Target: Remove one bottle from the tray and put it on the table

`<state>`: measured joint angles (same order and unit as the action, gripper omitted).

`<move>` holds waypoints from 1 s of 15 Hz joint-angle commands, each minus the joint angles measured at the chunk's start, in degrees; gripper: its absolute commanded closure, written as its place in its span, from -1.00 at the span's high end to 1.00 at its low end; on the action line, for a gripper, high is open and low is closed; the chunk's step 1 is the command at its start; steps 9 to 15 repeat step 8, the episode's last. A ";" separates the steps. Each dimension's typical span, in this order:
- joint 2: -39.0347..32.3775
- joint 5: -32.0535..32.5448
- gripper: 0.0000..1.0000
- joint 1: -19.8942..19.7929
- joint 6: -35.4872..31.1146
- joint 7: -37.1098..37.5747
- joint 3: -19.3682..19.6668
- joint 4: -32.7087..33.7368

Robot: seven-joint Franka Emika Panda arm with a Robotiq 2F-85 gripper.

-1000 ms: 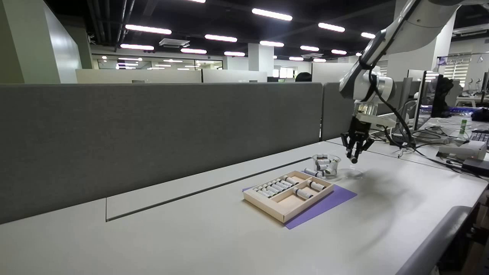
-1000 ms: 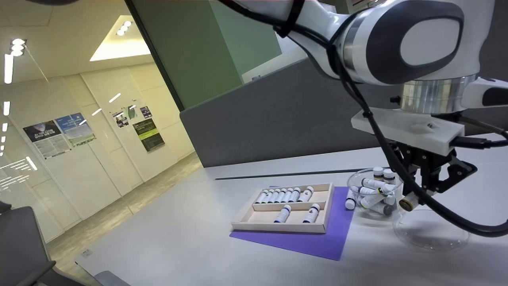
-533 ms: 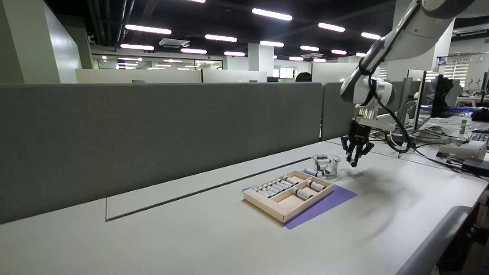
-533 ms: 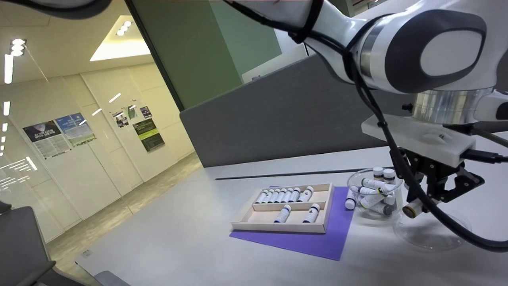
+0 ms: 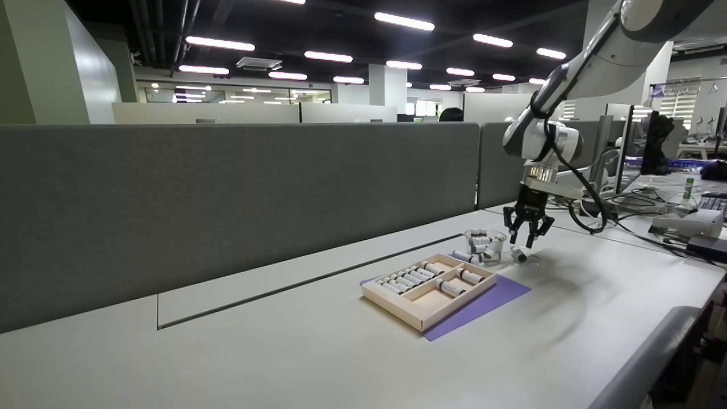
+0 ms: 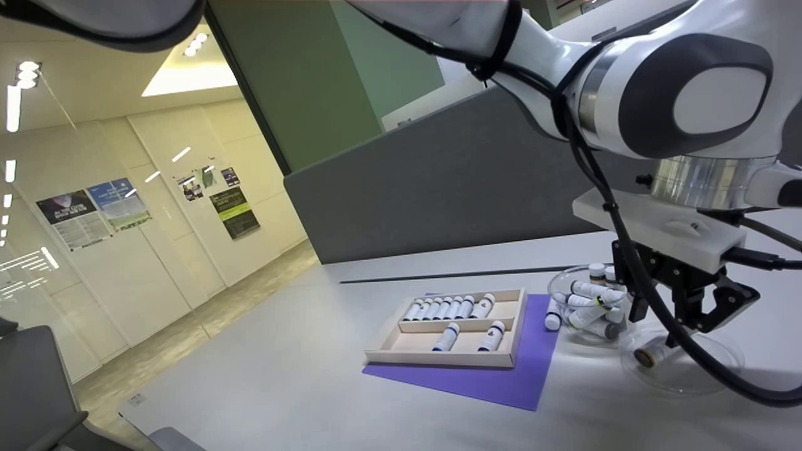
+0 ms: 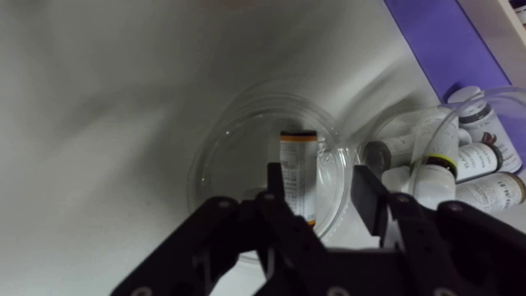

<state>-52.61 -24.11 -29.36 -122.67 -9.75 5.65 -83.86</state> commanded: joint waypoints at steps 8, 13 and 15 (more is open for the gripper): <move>2.90 -0.73 0.94 -0.21 4.88 0.01 -1.20 2.65; 2.90 -0.73 0.94 -0.21 4.88 0.01 -1.20 2.65; 2.90 -0.73 0.94 -0.21 4.88 0.01 -1.20 2.65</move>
